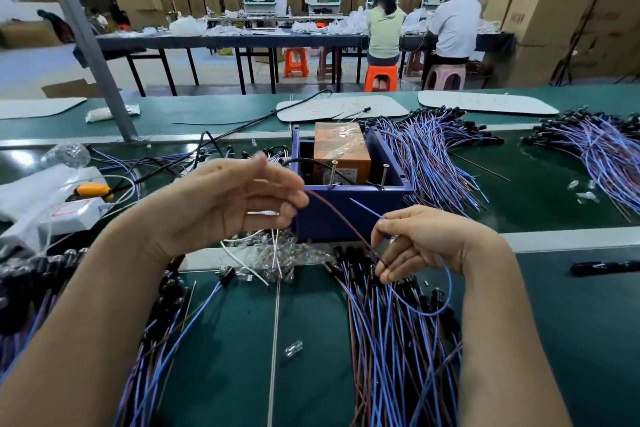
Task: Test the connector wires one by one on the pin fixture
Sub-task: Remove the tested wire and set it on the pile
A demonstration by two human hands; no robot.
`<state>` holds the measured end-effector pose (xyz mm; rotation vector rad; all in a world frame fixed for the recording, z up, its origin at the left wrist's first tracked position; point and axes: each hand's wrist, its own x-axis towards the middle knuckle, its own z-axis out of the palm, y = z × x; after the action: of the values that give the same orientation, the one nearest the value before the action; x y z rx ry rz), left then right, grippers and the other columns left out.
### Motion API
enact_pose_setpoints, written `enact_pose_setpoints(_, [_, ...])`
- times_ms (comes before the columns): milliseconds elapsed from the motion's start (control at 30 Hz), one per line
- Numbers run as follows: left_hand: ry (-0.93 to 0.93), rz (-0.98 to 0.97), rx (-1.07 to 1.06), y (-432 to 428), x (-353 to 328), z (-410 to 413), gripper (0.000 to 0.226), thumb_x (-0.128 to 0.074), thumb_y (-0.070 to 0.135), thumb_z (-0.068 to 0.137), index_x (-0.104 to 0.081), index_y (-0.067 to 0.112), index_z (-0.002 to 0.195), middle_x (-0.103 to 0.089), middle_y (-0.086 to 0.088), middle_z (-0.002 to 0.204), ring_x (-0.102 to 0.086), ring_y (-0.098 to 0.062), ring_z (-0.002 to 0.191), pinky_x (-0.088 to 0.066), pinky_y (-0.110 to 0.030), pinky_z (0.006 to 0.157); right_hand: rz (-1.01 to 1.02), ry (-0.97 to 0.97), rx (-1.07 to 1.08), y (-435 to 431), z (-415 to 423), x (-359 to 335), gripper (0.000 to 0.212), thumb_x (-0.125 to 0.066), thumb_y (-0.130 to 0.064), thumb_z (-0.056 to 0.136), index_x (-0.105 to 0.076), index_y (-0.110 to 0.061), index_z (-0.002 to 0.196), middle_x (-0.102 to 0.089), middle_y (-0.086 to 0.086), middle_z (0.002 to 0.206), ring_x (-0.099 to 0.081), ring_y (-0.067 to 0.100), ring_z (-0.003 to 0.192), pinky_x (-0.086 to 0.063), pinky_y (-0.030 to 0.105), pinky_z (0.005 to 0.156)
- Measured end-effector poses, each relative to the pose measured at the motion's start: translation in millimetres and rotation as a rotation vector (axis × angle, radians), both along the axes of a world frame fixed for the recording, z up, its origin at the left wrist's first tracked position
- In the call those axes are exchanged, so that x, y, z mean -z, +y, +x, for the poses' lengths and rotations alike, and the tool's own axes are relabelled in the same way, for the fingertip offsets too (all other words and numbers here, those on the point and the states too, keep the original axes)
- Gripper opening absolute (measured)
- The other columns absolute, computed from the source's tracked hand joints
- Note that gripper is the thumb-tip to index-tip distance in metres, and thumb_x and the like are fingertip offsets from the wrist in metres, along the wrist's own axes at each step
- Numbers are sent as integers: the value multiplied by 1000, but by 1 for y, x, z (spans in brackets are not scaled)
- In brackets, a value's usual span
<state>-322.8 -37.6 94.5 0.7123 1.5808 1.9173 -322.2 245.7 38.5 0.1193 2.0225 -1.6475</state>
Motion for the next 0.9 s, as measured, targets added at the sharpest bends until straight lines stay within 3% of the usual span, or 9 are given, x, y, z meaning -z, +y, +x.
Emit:
enact_pose_setpoints(133, [-224, 281, 88, 5, 1, -4, 54, -52, 42, 88, -64, 1, 121, -62, -19, 126, -60, -28, 116, -52, -36, 93, 19, -4, 2, -5, -2, 1, 33, -39, -22, 104, -57, 0, 87, -68, 31, 74, -71, 34, 61, -55, 26, 47])
enact_pose_setpoints(233, [-198, 334, 20, 15, 5, -4, 47, -59, 26, 80, -65, 2, 120, -60, -18, 128, -56, -29, 123, -51, -35, 94, 35, -2, 7, -7, -3, 3, 35, -40, -24, 104, -57, -1, 85, -68, 30, 72, -70, 33, 58, -54, 26, 45])
enact_pose_setpoints(333, [-66, 312, -176, 29, 12, -3, 33, -60, 8, 79, -72, 8, 110, -69, -12, 114, -64, -23, 112, -53, -28, 89, 38, -6, 2, -11, -3, 3, 36, -42, -26, 103, -57, 0, 84, -69, 29, 73, -70, 33, 59, -54, 25, 46])
enact_pose_setpoints(433, [16, 281, -380, 41, 19, -2, 25, -54, 14, 83, -78, 14, 87, -73, -2, 82, -69, -13, 85, -55, -25, 85, 66, -34, -32, -15, -2, 2, 36, -41, -27, 103, -58, 0, 85, -69, 30, 76, -71, 34, 62, -55, 26, 48])
enact_pose_setpoints(500, [68, 251, -445, 46, 21, -1, 23, -55, 19, 81, -77, 16, 76, -69, -1, 73, -65, -10, 76, -53, -24, 84, 78, -51, -42, -17, -1, 0, 35, -41, -26, 103, -57, 0, 88, -69, 31, 76, -71, 35, 62, -55, 26, 48])
enact_pose_setpoints(600, [123, 214, -392, 48, 24, 2, 18, -57, 16, 80, -74, 15, 75, -71, -4, 85, -64, -12, 77, -54, -23, 78, 64, -47, -30, -19, -1, -1, 35, -40, -25, 103, -56, 1, 88, -68, 32, 76, -71, 36, 62, -55, 26, 47])
enact_pose_setpoints(700, [132, 164, -319, 51, 24, 5, 20, -56, 10, 81, -71, 11, 93, -72, -8, 95, -61, -11, 66, -52, -19, 63, 37, -42, 5, -20, -1, 0, 34, -40, -25, 104, -54, 2, 87, -68, 31, 73, -71, 35, 61, -55, 27, 47])
enact_pose_setpoints(900, [76, 293, -322, 55, 24, 6, 30, -50, 22, 87, -77, 12, 93, -73, -6, 87, -67, -10, 70, -55, -17, 65, 13, -43, 37, -17, -1, 2, 34, -41, -24, 103, -55, 3, 88, -68, 30, 72, -70, 34, 59, -54, 25, 45])
